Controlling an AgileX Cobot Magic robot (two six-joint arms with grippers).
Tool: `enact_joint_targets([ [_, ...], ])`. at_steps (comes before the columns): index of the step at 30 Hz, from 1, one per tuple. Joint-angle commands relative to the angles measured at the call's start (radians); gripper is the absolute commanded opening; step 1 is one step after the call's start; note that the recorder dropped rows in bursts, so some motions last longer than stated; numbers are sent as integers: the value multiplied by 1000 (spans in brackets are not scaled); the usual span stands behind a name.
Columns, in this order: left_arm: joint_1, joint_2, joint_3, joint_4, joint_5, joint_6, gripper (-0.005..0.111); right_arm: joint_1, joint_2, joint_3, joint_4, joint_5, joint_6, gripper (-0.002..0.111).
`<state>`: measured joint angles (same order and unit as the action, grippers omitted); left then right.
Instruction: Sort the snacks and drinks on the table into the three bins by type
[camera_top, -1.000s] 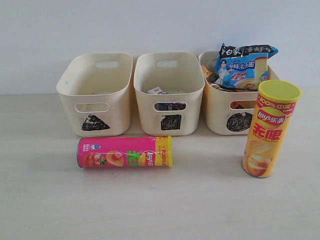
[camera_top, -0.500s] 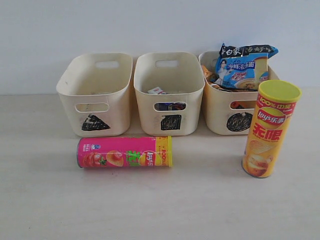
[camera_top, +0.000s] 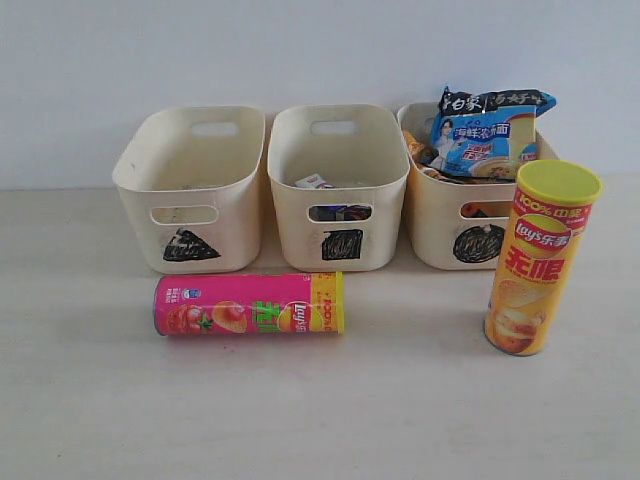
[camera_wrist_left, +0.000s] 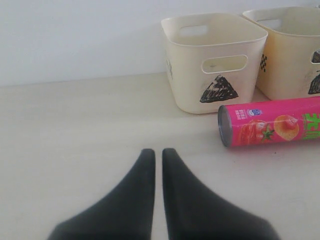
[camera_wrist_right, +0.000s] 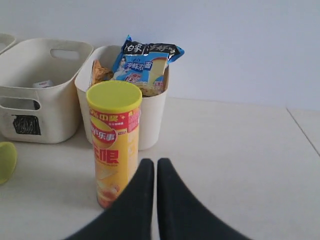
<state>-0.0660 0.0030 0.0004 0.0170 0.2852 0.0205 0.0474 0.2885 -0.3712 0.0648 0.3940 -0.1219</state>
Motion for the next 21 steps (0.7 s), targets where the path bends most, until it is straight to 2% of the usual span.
enact_joint_targets([
  [1,3,-3,0,1,-6,-5,4,-7,-116,122,-55,-31,89,0],
  [9,3,-3,0,1,-6,-5,4,-7,-273,241,-51,-30,94,0],
  [21,3,-3,0,1,-4,-5,4,-7,-281,356,-49,-115,98,0],
])
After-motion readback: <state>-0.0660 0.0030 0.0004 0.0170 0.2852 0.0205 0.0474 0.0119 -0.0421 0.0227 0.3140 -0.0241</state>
